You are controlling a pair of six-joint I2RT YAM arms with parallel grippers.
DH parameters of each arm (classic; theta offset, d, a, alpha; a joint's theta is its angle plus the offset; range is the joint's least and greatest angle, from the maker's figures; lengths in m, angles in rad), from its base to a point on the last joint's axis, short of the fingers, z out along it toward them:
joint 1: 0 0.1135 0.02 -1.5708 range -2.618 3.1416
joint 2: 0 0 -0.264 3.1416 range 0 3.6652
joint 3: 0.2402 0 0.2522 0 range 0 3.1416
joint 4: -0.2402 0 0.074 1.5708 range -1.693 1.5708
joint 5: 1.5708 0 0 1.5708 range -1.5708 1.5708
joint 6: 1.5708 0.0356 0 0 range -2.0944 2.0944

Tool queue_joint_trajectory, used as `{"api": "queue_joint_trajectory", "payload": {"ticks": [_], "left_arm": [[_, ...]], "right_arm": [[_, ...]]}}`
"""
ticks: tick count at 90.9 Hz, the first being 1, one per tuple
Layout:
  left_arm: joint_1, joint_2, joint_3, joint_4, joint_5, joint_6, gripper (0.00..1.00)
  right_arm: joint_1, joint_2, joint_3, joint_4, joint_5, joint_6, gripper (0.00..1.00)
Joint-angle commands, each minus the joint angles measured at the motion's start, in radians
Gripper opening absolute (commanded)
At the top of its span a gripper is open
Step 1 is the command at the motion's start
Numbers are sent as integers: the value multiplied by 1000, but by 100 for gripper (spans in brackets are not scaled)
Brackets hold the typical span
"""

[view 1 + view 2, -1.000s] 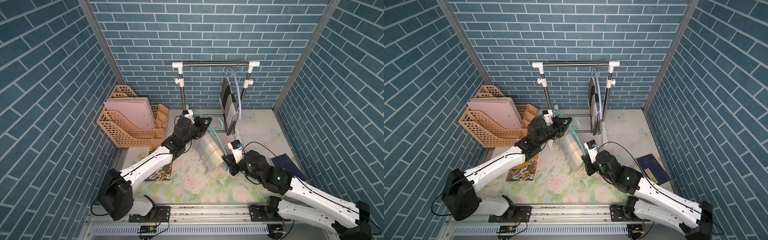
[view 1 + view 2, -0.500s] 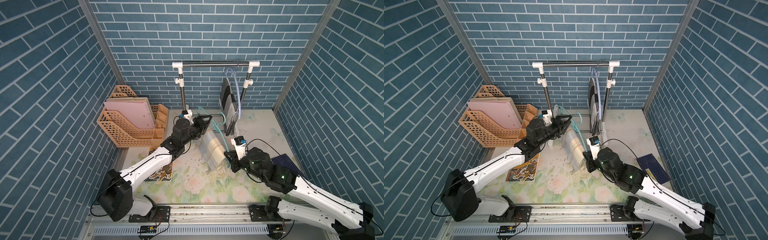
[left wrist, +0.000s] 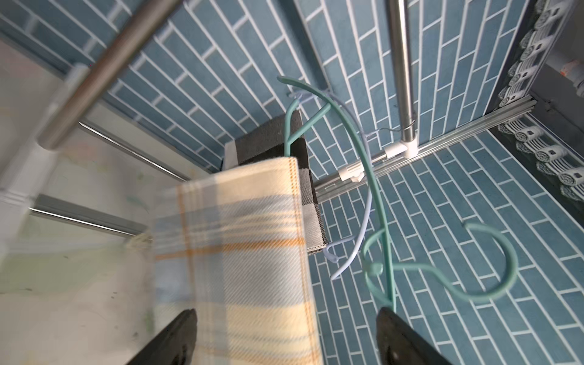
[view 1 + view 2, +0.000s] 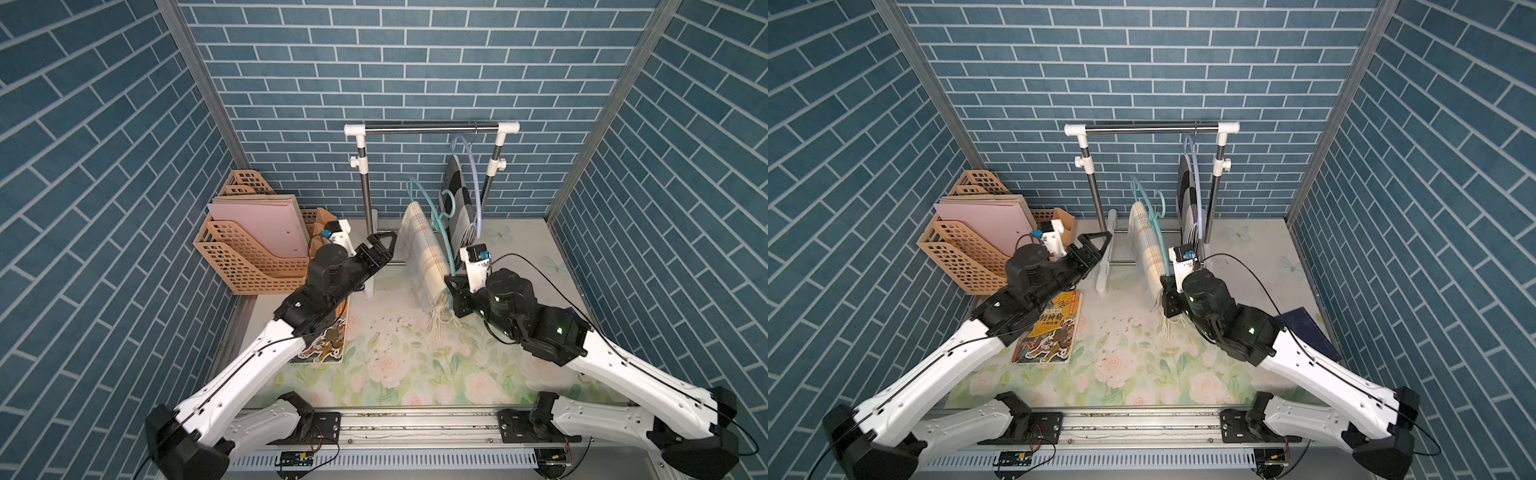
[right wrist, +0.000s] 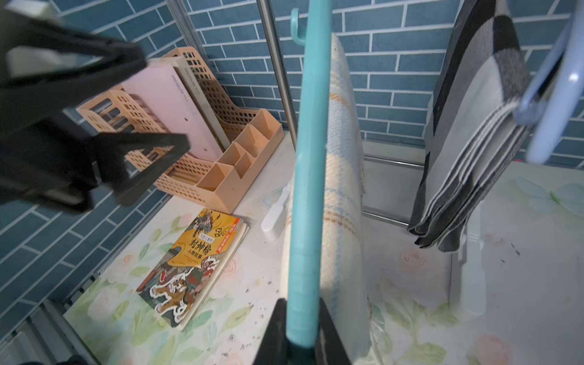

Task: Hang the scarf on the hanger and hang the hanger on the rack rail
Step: Place the hanger at the clothesline.

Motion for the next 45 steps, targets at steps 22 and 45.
{"api": "queue_joint_trajectory", "payload": {"ticks": [22, 45], "left_arm": [[10, -251, -241, -161, -227, 119, 93], [9, -273, -304, -147, -224, 114, 94]], "right_arm": [[-121, 317, 495, -147, -16, 2, 0], [-195, 532, 814, -271, -44, -12, 0]]}}
